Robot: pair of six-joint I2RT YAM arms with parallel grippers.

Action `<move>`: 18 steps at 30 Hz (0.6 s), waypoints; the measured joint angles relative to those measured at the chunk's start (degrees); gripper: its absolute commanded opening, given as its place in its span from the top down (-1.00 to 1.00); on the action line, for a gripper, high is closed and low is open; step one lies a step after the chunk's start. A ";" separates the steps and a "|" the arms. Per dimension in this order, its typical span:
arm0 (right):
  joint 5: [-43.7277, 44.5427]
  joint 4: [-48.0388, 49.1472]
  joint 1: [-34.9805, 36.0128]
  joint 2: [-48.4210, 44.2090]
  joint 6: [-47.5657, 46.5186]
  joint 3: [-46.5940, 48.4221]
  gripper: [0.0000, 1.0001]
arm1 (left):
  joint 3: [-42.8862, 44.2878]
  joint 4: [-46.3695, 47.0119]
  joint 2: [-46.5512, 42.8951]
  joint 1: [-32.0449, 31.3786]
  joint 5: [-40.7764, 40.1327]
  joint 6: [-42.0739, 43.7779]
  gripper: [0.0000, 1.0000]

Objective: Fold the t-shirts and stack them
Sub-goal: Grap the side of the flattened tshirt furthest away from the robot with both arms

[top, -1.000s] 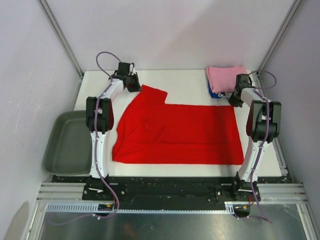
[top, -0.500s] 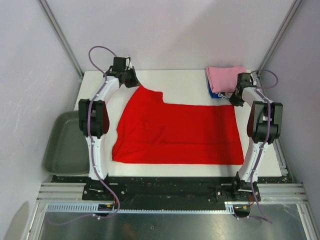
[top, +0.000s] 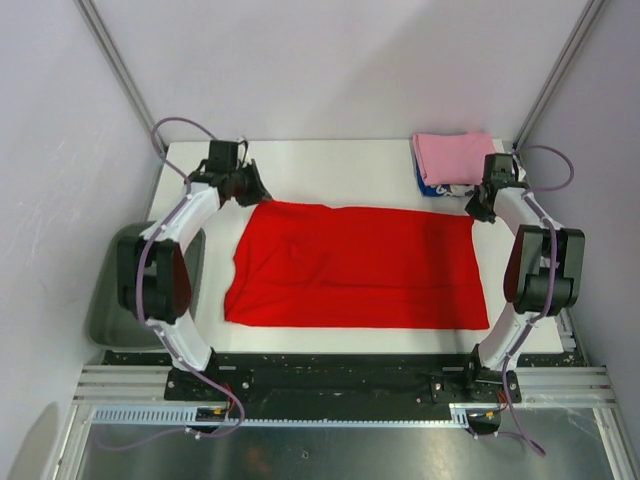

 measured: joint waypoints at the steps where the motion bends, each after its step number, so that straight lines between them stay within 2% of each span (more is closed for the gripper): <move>1: 0.04 -0.07 0.02 -0.98 0.11 -1.01 1.00 | -2.69 0.13 -2.14 -0.11 -0.33 -0.15 1.00; 10: 1.51 -1.22 0.07 -11.08 2.19 -12.37 1.00 | -22.95 0.09 -19.39 -0.52 -2.64 -2.05 1.00; 18: 2.54 -2.34 -0.07 -15.58 4.28 -20.68 1.00 | -32.85 0.55 -26.64 -0.52 -2.73 -2.49 1.00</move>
